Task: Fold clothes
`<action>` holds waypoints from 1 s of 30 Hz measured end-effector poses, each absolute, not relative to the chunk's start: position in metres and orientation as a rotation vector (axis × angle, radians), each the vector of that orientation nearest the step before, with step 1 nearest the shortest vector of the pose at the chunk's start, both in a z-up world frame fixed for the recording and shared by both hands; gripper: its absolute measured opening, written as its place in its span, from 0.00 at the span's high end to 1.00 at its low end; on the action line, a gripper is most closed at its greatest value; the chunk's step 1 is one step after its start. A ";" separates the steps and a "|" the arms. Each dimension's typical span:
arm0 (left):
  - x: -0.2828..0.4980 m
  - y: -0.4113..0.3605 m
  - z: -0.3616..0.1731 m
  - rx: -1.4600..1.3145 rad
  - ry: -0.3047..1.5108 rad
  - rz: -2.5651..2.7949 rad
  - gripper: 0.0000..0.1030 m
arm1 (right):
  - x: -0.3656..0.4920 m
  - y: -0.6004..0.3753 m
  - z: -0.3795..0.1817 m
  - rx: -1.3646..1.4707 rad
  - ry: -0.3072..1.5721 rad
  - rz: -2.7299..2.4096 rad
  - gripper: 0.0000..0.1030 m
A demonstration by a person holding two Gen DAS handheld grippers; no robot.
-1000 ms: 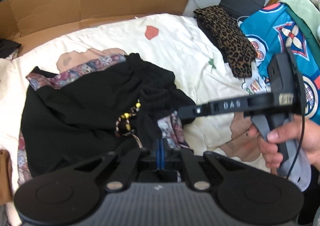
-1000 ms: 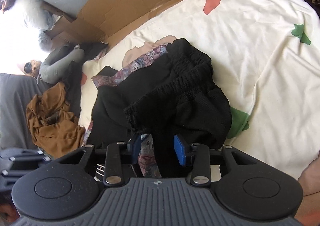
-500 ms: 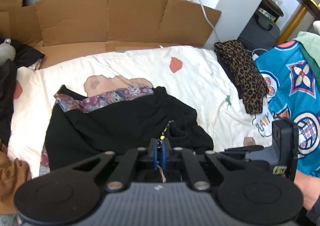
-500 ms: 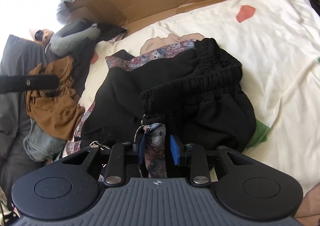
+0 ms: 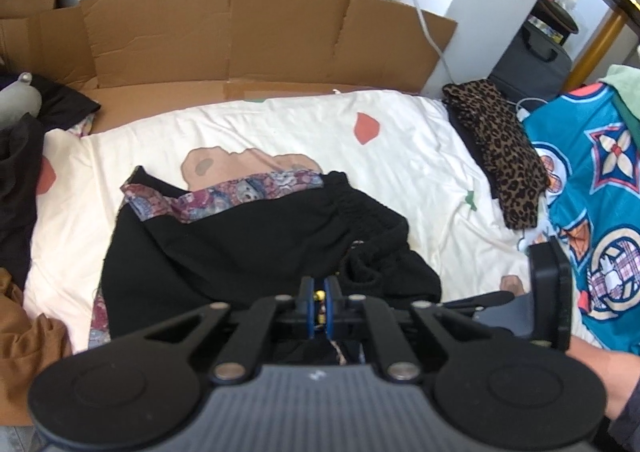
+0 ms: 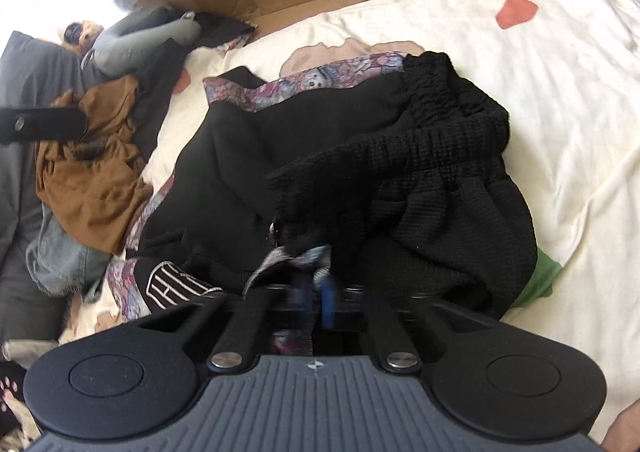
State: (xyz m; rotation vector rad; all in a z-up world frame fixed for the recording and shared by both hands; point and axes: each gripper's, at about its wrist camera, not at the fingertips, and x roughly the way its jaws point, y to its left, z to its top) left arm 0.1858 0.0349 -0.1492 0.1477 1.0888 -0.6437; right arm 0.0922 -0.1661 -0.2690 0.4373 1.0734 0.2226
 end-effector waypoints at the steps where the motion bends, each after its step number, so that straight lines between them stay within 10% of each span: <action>1: 0.187 0.036 -0.150 0.149 1.089 -0.637 0.95 | 0.092 -0.167 -0.265 0.415 1.085 0.215 1.00; 30: 0.227 0.062 -0.116 0.134 1.047 -0.454 0.65 | 0.067 -0.238 -0.161 -0.052 1.345 0.003 1.00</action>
